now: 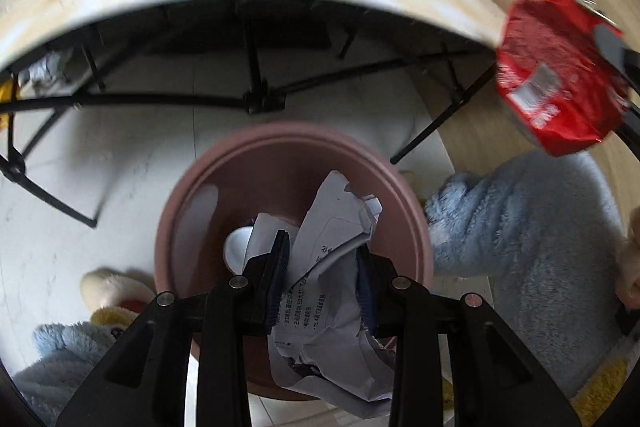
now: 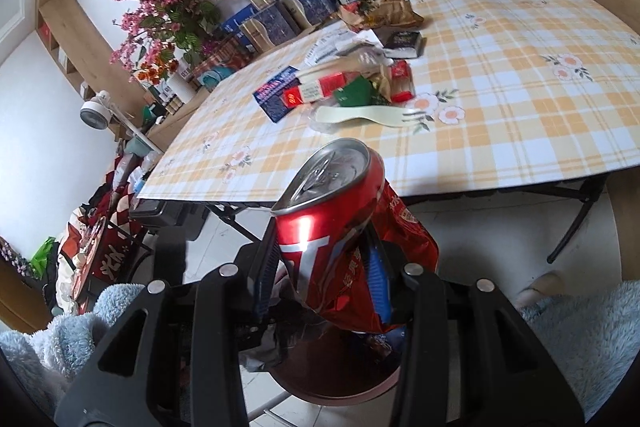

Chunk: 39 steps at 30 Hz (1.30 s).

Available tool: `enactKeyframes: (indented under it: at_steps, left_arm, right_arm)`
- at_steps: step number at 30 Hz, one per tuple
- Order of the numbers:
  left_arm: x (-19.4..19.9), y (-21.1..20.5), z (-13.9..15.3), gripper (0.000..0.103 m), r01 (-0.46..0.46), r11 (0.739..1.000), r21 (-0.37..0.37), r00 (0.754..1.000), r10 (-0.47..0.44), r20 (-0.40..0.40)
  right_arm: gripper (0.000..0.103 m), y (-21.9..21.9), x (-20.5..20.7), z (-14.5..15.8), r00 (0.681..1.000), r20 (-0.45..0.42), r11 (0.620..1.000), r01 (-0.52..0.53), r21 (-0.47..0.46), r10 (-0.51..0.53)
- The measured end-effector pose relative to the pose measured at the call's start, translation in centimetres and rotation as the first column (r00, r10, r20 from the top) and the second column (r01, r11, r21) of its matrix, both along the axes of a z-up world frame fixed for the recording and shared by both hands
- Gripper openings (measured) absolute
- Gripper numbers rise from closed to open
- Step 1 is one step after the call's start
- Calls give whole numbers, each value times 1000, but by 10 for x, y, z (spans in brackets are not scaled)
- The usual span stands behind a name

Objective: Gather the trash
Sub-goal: 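Lower the white paper into the bin and open the left gripper while the right gripper holds the can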

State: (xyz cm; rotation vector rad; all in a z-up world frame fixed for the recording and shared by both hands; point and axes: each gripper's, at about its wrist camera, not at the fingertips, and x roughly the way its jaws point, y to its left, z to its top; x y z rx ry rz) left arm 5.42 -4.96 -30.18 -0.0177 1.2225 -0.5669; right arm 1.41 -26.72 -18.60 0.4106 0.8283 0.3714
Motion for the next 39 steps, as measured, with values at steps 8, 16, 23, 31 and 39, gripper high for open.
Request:
enactKeyframes:
  at_steps: [8,16,23,31,39]
  left_arm:
    - [2,-24,-22,32,73,996,42,996,-71,-60]
    - [-4,-55,-42,32,171,980,97,982,-162,-98]
    - [-6,-66,-53,38,211,970,122,973,-197,-118]
    - [1,-47,-36,70,122,988,92,991,-116,-68]
    - [3,-13,17,84,-63,998,17,991,61,119]
  right_arm:
    - [41,-12,1,-9,998,-29,999,47,8,-47]
    - [41,-16,0,-10,998,-28,998,56,6,-55]
    - [41,-24,-2,-13,997,-37,997,72,8,-72]
    - [41,-22,-4,-12,997,-30,998,66,2,-66]
    - [41,-15,-5,-15,998,-45,999,48,-8,-48]
